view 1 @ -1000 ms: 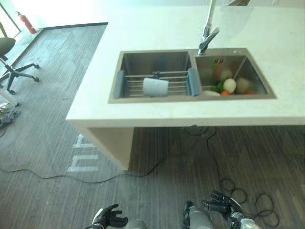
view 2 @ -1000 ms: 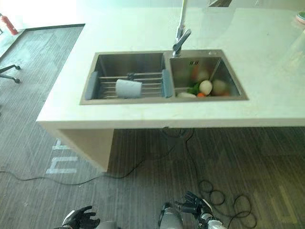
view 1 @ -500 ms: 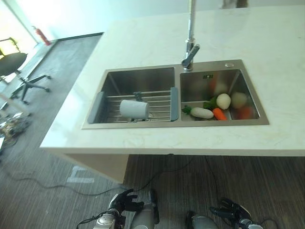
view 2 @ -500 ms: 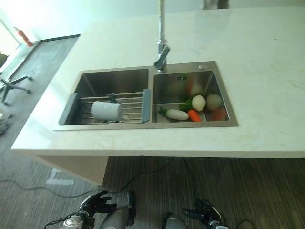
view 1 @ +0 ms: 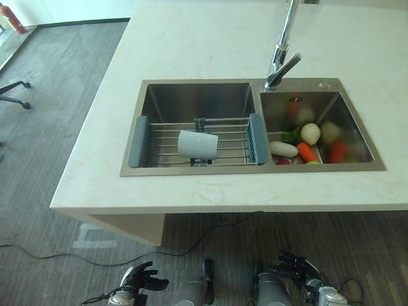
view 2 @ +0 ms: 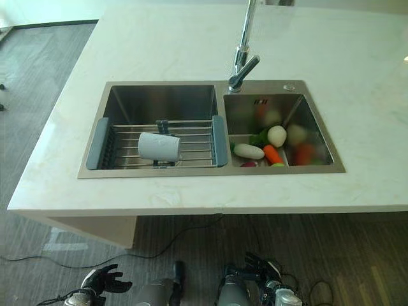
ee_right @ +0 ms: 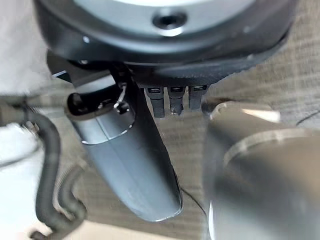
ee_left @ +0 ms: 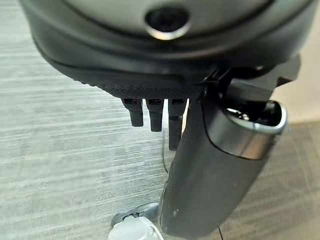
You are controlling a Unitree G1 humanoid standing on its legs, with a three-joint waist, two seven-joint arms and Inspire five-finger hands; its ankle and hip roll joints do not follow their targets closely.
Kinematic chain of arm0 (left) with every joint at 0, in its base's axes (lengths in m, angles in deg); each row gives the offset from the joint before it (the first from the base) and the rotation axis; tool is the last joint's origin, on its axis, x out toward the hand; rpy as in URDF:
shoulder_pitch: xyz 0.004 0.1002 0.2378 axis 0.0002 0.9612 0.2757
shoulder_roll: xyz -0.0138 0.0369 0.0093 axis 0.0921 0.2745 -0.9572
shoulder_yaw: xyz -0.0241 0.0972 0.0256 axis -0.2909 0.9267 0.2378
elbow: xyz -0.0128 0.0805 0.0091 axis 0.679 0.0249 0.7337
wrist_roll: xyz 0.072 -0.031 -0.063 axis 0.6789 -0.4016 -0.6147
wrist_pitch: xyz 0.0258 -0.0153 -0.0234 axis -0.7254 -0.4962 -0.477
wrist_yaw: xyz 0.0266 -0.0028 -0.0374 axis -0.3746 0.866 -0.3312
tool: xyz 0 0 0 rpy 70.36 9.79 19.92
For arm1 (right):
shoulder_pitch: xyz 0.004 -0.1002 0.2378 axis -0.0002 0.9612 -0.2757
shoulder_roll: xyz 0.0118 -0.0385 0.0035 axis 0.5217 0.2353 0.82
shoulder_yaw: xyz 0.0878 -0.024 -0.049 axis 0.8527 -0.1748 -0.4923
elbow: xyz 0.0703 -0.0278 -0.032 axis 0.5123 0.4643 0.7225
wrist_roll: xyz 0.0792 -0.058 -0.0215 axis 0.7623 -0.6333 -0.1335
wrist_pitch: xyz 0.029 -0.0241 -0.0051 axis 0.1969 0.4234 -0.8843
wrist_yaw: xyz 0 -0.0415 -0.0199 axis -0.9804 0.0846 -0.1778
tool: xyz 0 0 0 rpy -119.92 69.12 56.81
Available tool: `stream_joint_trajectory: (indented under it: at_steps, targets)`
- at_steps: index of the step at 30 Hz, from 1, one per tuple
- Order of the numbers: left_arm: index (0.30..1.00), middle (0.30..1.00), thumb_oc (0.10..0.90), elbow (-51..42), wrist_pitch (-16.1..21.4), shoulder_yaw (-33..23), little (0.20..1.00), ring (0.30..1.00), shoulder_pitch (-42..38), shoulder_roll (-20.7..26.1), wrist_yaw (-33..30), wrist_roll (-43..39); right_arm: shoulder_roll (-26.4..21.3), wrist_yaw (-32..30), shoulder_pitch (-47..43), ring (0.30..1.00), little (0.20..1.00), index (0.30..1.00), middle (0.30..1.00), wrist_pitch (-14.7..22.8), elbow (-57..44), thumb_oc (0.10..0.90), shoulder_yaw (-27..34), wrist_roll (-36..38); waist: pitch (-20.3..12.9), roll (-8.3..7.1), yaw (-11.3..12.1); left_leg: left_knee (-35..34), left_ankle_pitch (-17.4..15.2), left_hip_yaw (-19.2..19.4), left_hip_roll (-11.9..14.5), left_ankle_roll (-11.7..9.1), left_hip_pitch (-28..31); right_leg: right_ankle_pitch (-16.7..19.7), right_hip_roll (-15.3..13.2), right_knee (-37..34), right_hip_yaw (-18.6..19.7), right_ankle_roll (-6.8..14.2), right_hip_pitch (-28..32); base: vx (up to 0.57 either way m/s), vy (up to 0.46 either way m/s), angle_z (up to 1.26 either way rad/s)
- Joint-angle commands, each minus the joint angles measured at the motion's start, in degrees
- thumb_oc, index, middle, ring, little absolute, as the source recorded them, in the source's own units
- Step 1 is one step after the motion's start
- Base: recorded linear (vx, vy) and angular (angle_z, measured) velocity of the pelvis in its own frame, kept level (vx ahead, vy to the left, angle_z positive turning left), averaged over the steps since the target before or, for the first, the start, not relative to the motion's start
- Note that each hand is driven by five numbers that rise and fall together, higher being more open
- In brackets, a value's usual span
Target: Place the dishes in the dishwasher.
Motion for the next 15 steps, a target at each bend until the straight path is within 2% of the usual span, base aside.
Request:
stream_joint_trajectory:
  at_steps: [1, 5, 8, 10, 12, 14, 15]
  targets:
    - [0.9, 0.9, 0.8, -1.69, 0.48, -0.4, 0.9, 0.9, 3.02, -2.57, 0.42, -2.72, -3.8, -2.58, 2.56, 0.9, 0.9, 0.9, 0.9, 0.18, -1.0, 0.8, 2.99, 0.87, -2.71, -0.04, -0.69, 4.91, -10.52, -0.45, 3.43, -4.09, -0.03, 0.05, 0.41, -2.07, -0.95, 1.59, 1.26, 0.08, -0.039, 0.1]
    - [0.9, 0.9, 0.8, -0.26, -0.98, -2.37, 0.9, 0.9, 4.11, -4.15, -0.18, -9.3, -3.33, -2.8, 3.78, 0.9, 0.9, 0.9, 0.9, -0.99, 0.0, 0.8, 4.55, 1.19, -3.68, -0.2, -0.94, 4.91, -10.93, -0.1, 4.07, -4.62, 0.56, -0.65, 0.59, -2.07, -0.78, 1.35, 2.04, 0.04, -0.024, 0.02]
    - [0.9, 0.9, 0.8, 0.77, -0.34, -4.57, 0.9, 0.9, 4.57, -4.32, -0.84, -12.24, -2.96, -2.67, 4.54, 0.9, 0.9, 0.9, 0.9, -0.56, 0.82, 0.8, 5.28, 1.03, -3.88, -0.23, -1.07, 4.91, -11.24, -0.08, 4.21, -4.69, 1.49, -1.01, 0.52, -2.07, -0.99, 1.22, 3.03, 0.05, -0.014, 0.02]
    - [0.9, 0.9, 0.8, 0.97, 0.33, -7.41, 0.9, 0.9, 5.37, -3.81, -2.41, -16.98, -2.9, -2.63, 5.2, 0.9, 0.9, 0.9, 0.9, -0.76, 1.33, 0.8, 5.95, 2.35, -4.06, -0.16, -1.04, 4.91, -11.56, -0.34, 4.28, -4.84, 2.34, -1.43, 0.51, -2.07, -1.12, 1.05, 3.87, 0.03, -0.004, 0.0]
    - [0.9, 0.9, 0.8, 1.3, 1.83, -9.7, 0.9, 0.9, 6.01, -3.38, -3.94, -20.45, -2.99, -2.04, 5.65, 0.9, 0.9, 0.9, 0.9, -0.22, 1.67, 0.8, 6.55, 2.35, -4.21, -0.09, -1.04, 4.91, -11.82, -0.58, 4.24, -4.99, 2.93, -1.72, 0.45, -2.07, -1.25, 0.99, 4.5, 0.05, 0.002, 0.03]
    - [0.9, 0.9, 0.8, 0.05, 5.69, -16.72, 0.9, 0.9, 7.72, -0.75, -8.32, -28.1, -3.9, -1.73, 6.51, 0.9, 0.9, 0.9, 0.9, -0.08, 1.39, 0.8, 8.11, 2.97, -4.76, 0.45, -0.9, 4.91, -12.32, -0.75, 4.31, -5.24, 3.73, -2.48, 0.01, -2.07, -1.71, 1.0, 5.39, 0.05, 0.028, 0.01]
    - [0.9, 0.9, 0.8, -0.25, 6.79, -18.01, 0.9, 0.9, 8.17, -0.01, -9.79, -28.37, -4.21, -1.58, 6.65, 0.9, 0.9, 0.9, 0.9, -0.25, 1.36, 0.8, 8.48, 3.02, -4.82, 0.6, -0.86, 4.91, -12.33, -0.86, 4.3, -5.26, 3.79, -2.63, -0.05, -2.07, -1.77, 0.99, 5.52, 0.0, 0.0, 0.0]
